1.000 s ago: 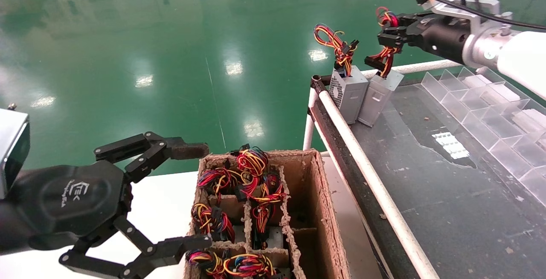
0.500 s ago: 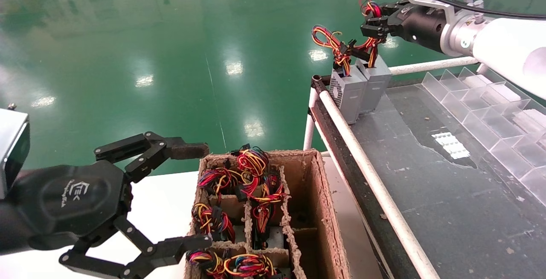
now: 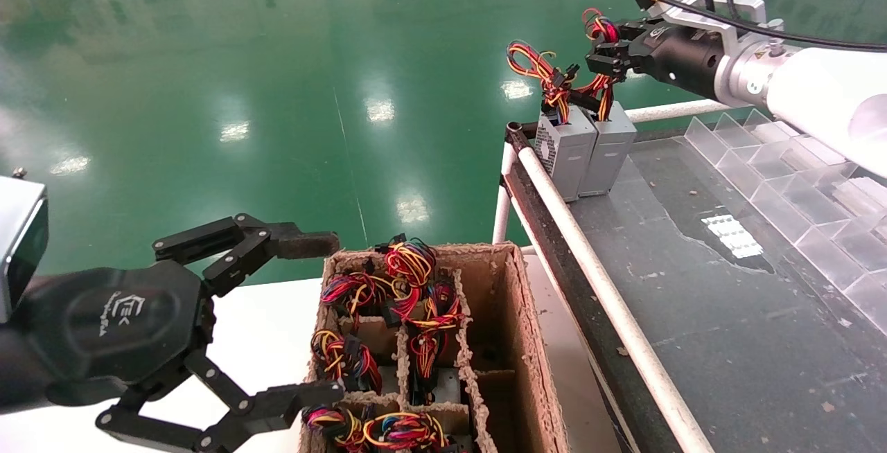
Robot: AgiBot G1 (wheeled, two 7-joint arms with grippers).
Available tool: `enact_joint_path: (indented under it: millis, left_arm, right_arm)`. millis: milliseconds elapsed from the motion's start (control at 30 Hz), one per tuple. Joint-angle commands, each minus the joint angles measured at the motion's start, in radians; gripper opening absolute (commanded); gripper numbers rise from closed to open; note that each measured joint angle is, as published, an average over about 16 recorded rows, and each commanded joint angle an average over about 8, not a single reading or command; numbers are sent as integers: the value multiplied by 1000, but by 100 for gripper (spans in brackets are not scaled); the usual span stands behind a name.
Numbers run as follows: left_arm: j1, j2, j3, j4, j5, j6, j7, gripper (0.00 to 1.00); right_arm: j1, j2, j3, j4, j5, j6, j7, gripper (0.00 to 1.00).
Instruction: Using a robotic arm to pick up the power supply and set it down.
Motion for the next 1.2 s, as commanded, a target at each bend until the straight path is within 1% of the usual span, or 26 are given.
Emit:
enact_joint_path:
  millis: [33,467,633,933,1200]
  left_arm:
    - [0,0,0,0,0,0,0,100]
    - [0,0,0,0,0,0,0,100]
    - [0,0,0,0,0,0,0,100]
    - [0,0,0,0,0,0,0,100]
    - [0,0,0,0,0,0,0,100]
  right_arm:
    - [-2,4,2,1,4,-5,-2,100]
    - [-2,18,8,-1,12,-13,-16,100]
    - [-1,25,17,-2,24,-28,-10,100]
    - [13,42,43,-4,62,-79,25,100]
    - [5,87,99,20,145,-160,83,100]
